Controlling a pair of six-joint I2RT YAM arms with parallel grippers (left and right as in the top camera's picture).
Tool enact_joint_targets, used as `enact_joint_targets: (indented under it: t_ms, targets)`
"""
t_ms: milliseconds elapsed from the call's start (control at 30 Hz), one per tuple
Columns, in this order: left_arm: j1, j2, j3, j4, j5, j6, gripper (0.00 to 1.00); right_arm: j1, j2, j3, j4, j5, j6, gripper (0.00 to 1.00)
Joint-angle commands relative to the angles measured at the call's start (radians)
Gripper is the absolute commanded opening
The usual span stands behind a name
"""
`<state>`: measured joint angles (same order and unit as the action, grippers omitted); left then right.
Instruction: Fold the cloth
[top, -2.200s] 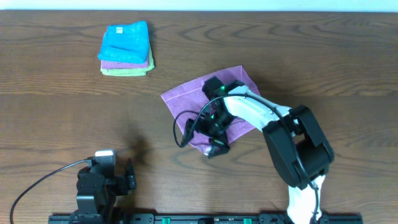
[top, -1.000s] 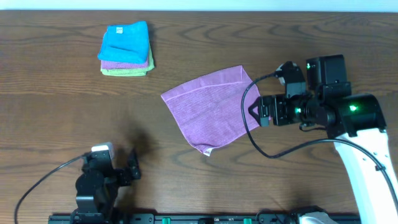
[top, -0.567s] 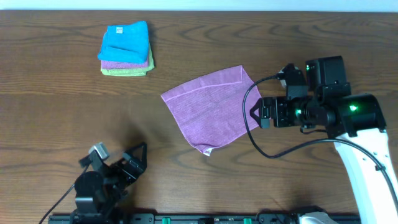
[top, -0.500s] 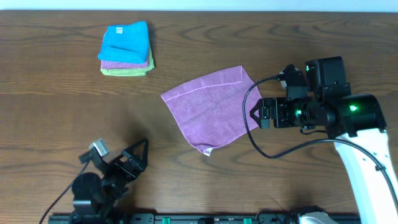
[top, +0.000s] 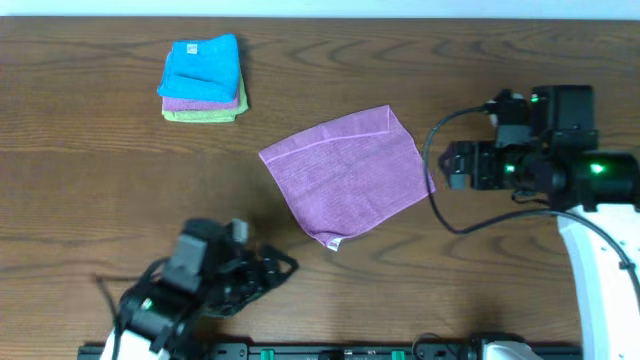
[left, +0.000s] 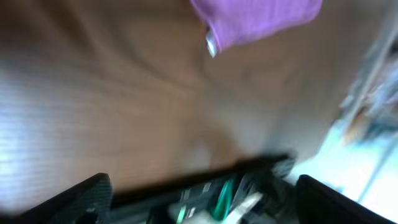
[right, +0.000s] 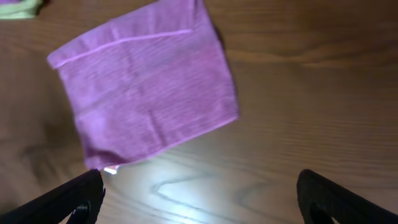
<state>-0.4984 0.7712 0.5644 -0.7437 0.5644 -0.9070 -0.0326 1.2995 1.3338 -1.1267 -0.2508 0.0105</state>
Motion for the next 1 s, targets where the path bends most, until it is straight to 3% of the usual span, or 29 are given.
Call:
enact_joint_targets:
  t_ms: [0, 133, 267, 400, 567, 867, 967]
  targets:
    - [-0.175, 0.144, 0.130, -0.016, -0.206, -0.080, 0.96, -0.065, 0.009, -0.002, 0.005, -0.050, -0.053, 0.99]
    - [-0.298, 0.322, 0.170, 0.022, -0.262, -0.318, 0.95, -0.126, 0.010, -0.010, 0.061, -0.071, -0.061, 0.99]
    - [-0.263, 0.460, 0.170, 0.057, -0.210, -0.340, 0.95, -0.171, 0.010, -0.026, 0.145, -0.156, -0.097, 0.99]
    - [-0.228, 0.562, 0.170, 0.214, -0.207, -0.333, 0.95, -0.222, 0.040, -0.084, 0.243, -0.364, -0.163, 0.99]
    - [-0.201, 0.651, 0.170, 0.391, -0.216, -0.383, 0.95, -0.255, 0.156, -0.143, 0.247, -0.565, -0.235, 0.99]
    - [-0.157, 0.776, 0.170, 0.428, -0.201, -0.527, 1.00, -0.254, 0.281, -0.143, 0.270, -0.577, -0.281, 0.99]
    - [-0.156, 0.797, 0.170, 0.508, -0.201, -0.566, 0.89, -0.254, 0.309, -0.143, 0.301, -0.564, -0.307, 0.99]
